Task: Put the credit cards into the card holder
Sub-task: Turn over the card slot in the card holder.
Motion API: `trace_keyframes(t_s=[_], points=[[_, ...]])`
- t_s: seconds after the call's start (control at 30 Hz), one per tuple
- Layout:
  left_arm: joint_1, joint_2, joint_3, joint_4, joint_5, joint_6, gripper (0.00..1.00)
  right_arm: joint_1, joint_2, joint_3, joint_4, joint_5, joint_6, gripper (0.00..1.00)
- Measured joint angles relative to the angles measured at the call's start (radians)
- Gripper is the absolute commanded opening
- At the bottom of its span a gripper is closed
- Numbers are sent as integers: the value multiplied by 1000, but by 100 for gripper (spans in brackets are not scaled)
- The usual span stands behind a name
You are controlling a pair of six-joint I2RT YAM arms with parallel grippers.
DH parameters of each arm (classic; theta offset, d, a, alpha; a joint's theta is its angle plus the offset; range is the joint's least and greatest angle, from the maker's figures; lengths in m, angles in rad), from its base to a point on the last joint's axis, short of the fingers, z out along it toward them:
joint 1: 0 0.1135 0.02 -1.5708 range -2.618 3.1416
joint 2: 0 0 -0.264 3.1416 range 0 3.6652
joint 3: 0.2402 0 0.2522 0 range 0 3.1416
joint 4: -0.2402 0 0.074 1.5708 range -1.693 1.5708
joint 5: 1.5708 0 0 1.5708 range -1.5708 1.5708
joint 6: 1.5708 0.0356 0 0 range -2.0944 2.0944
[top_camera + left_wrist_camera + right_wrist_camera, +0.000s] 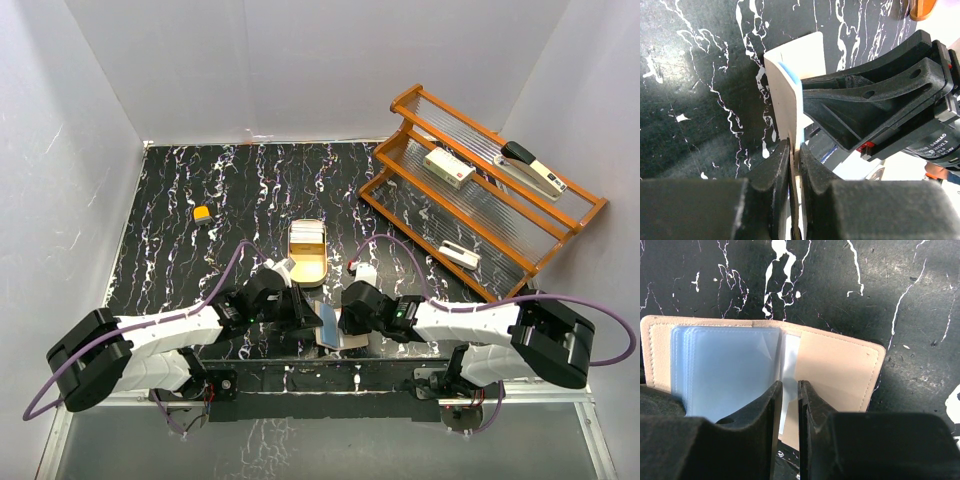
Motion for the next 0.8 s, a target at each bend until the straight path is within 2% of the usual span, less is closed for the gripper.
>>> trace_keyframes(t_s=[0.07, 0.23, 0.5, 0.8], points=[[0, 0, -1, 3, 1, -1, 0, 0, -3, -4, 4, 0, 1, 17], [0, 1, -6, 27, 8, 0, 0, 0, -10, -9, 8, 3, 1, 20], [0, 0, -17, 34, 4, 0, 0, 0, -84, -9, -53, -4, 21, 42], [0, -18, -17, -6, -20, 4, 0, 0, -213, -7, -64, -60, 51, 61]])
